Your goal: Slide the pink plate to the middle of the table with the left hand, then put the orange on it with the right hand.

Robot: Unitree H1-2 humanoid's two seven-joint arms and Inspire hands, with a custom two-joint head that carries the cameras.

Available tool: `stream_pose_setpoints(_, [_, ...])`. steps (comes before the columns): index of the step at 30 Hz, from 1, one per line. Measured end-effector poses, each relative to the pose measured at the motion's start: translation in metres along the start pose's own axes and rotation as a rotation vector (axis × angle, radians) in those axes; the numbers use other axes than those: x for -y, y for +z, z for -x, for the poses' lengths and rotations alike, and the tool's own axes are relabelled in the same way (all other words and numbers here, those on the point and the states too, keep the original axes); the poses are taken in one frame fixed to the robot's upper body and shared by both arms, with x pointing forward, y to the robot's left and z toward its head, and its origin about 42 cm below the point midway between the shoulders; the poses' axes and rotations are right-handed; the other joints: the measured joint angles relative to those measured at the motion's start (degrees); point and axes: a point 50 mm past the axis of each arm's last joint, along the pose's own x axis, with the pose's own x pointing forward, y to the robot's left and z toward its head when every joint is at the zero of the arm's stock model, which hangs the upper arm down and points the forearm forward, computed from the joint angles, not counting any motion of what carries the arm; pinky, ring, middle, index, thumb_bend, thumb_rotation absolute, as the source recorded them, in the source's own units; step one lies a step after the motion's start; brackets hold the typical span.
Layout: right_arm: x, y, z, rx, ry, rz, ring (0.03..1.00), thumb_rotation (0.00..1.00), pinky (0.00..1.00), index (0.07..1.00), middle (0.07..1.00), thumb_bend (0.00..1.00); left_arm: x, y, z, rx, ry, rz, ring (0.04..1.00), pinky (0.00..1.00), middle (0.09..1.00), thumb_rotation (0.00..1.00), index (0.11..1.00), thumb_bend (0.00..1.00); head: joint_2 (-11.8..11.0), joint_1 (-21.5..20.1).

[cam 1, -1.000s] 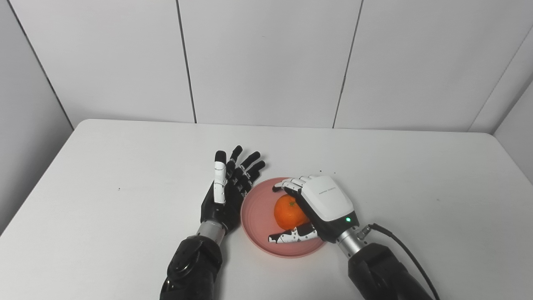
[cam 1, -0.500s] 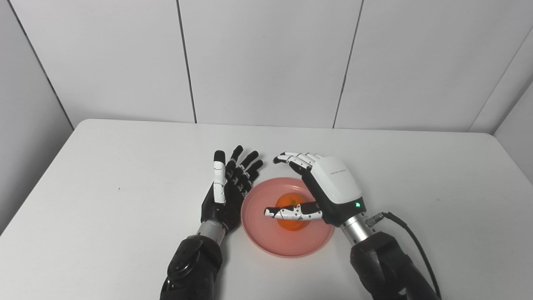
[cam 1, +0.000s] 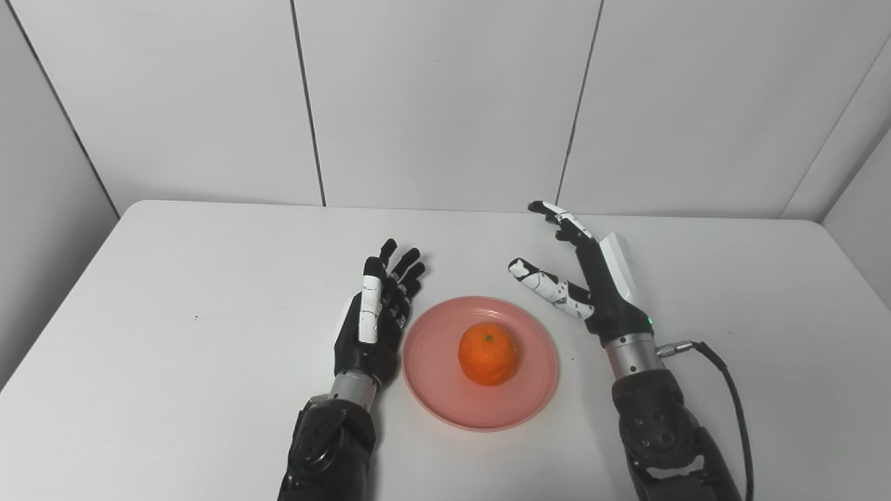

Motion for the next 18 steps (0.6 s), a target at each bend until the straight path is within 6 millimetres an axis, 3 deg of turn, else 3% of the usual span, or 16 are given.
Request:
stream_pose_setpoints(7, [0.0,-0.039,0.018,-0.168,-0.071,-0.18,0.828,0.99,0.79,0.822,0.857,0.7,-0.029,0.016,-0.005,0.112,0.111,-0.222,0.992,1.0,0.976,0.86,0.968,0.88,0.1,0.1])
stream_pose_setpoints(13, [-0.009,-0.062,0.033,-0.298,-0.146,-0.395,0.86,1.0,0.87,0.863,0.875,0.74,-0.03,0.018,0.006,0.156,0.151,-0.364,1.0,1.0,1.0,0.89,0.999,0.86,0.2,0.1])
stream_pose_setpoints(18, [-0.012,-0.065,0.034,-0.319,-0.17,-0.522,0.91,1.0,0.97,0.892,0.907,0.75,-0.029,0.015,0.014,0.109,0.182,-0.36,1.0,1.0,1.0,0.87,1.0,0.87,0.2,0.1])
